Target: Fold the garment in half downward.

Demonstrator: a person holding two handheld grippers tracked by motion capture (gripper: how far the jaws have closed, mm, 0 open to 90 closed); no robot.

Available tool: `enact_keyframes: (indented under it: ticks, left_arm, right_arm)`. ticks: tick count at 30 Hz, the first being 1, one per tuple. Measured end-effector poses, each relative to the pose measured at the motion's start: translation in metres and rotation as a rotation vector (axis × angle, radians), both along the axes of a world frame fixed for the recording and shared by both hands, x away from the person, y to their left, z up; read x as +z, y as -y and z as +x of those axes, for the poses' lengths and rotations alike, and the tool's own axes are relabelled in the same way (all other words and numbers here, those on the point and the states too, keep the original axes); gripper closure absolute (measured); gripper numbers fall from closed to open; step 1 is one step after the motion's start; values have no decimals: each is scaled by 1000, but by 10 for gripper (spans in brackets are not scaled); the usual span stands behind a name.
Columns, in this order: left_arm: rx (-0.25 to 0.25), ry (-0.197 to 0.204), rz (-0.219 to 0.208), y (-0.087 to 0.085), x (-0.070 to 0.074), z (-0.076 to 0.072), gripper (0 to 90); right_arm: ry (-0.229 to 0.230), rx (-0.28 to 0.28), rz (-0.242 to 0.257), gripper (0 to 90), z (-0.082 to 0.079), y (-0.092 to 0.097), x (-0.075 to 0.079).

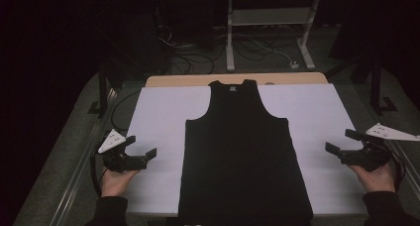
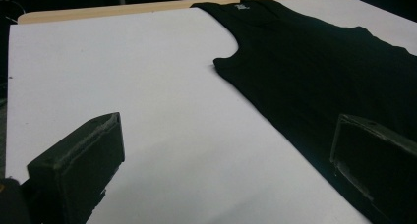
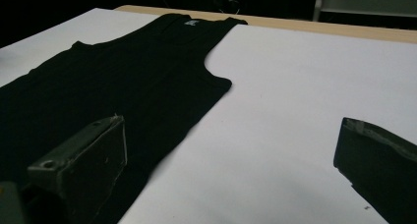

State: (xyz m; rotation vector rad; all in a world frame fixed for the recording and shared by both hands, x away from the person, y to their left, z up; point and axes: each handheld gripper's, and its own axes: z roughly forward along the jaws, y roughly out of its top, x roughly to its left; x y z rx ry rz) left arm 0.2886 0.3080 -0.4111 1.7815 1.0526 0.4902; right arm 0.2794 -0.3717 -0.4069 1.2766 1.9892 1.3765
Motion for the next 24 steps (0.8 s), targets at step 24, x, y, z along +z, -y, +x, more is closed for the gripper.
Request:
enact_keyframes:
  ticks: [24]
  left_arm:
    - [-25,16,-4,2,2,-1,0]
  right_arm:
    - [8,11,0,0,0,-1,2]
